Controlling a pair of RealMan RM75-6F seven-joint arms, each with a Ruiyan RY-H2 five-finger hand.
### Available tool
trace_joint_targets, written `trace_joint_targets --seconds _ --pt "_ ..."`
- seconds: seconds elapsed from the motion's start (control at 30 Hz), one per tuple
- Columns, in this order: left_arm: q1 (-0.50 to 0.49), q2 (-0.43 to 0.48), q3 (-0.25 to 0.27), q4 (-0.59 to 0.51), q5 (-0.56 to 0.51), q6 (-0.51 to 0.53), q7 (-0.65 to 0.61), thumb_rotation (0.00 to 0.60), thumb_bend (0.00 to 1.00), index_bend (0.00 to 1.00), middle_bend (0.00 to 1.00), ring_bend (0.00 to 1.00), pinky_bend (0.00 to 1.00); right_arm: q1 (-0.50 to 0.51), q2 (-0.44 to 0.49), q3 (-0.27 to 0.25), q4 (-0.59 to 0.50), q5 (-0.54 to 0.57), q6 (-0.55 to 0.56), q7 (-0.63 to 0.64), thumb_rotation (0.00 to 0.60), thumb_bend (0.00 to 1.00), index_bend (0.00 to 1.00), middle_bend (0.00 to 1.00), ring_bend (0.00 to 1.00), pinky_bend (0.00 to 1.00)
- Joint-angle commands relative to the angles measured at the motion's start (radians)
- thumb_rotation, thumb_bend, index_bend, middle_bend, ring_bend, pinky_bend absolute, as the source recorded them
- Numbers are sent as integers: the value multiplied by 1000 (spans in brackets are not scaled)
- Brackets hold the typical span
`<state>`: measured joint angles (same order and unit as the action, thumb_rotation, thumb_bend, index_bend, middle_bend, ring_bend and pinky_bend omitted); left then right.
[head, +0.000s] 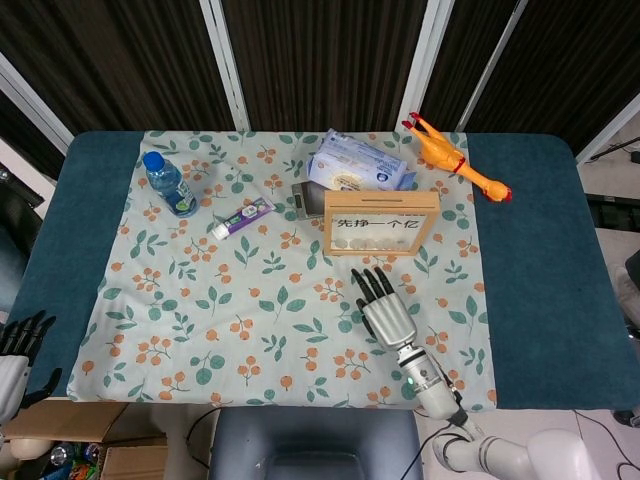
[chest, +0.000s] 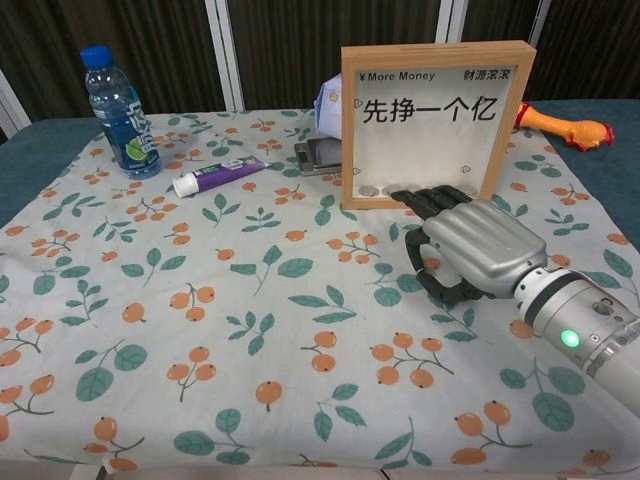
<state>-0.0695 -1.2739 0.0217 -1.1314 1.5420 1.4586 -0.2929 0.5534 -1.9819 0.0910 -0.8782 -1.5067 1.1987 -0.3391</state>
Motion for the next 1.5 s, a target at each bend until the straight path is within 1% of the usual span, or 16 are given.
trace_joint_targets --seconds 0.03,0.13,0.23,0.33,0.4,0.47,0.57,0.63,0.67,0.77,0.9,0.97,1.07,1.17,1.27,1.5 --pt "0 0 -1 -2 0 1 1 600 377 0 0 0 0 0 -1 2 3 -3 8 4 600 605 714 131 0 0" --pt "0 0 0 -1 2 3 0 600 377 0 0 0 0 -1 3 4 2 -11 27 14 600 606 729 131 0 0" --pt "0 1 -1 -5 4 7 3 600 376 0 0 0 0 0 20 12 -26 -26 63 26 600 608 734 131 0 0" --pt "1 4 -2 -11 6 13 6 600 376 0 0 0 0 6 59 36 -99 -49 127 24 600 608 744 131 0 0" --pt "2 6 -3 -16 8 18 7 600 377 0 0 0 0 9 99 63 -179 -62 173 11 600 607 752 132 0 0" --pt "3 7 -3 -20 11 25 9 600 377 0 0 0 0 13 147 95 -273 -69 208 -13 600 607 755 132 0 0" --pt "5 11 -3 -25 15 33 13 600 377 0 0 0 0 24 219 160 -410 -73 249 -56 600 608 762 135 0 0" --pt "7 14 -3 -29 16 39 14 600 377 0 0 0 0 34 258 203 -476 -64 258 -86 600 608 765 136 0 0" --pt "8 16 -2 -32 17 41 15 600 377 0 0 0 0 42 281 235 -515 -50 255 -106 600 608 766 136 0 0" --pt "10 20 -2 -37 19 47 17 600 377 0 0 0 0 67 330 313 -579 1 235 -154 600 608 769 140 0 0" --pt "9 24 -3 -43 22 50 20 600 378 0 0 0 0 107 366 397 -593 95 183 -205 600 608 776 142 0 0" --pt "7 26 -4 -47 23 51 23 600 378 0 0 0 0 131 376 428 -579 156 143 -233 600 608 778 142 0 0" --pt "5 28 -5 -52 24 50 26 600 377 0 0 0 0 165 379 460 -554 263 76 -265 600 608 780 142 0 0" --pt "3 30 -6 -54 25 48 28 600 377 0 0 0 0 201 372 476 -522 345 29 -301 600 609 783 142 0 0" --pt "1 30 -5 -54 24 43 29 600 377 0 0 0 0 235 358 482 -495 404 5 -333 600 610 784 144 0 0" --pt "-2 31 -6 -56 21 37 29 600 377 0 0 0 0 286 334 467 -455 499 -18 -387 600 612 788 150 0 0"
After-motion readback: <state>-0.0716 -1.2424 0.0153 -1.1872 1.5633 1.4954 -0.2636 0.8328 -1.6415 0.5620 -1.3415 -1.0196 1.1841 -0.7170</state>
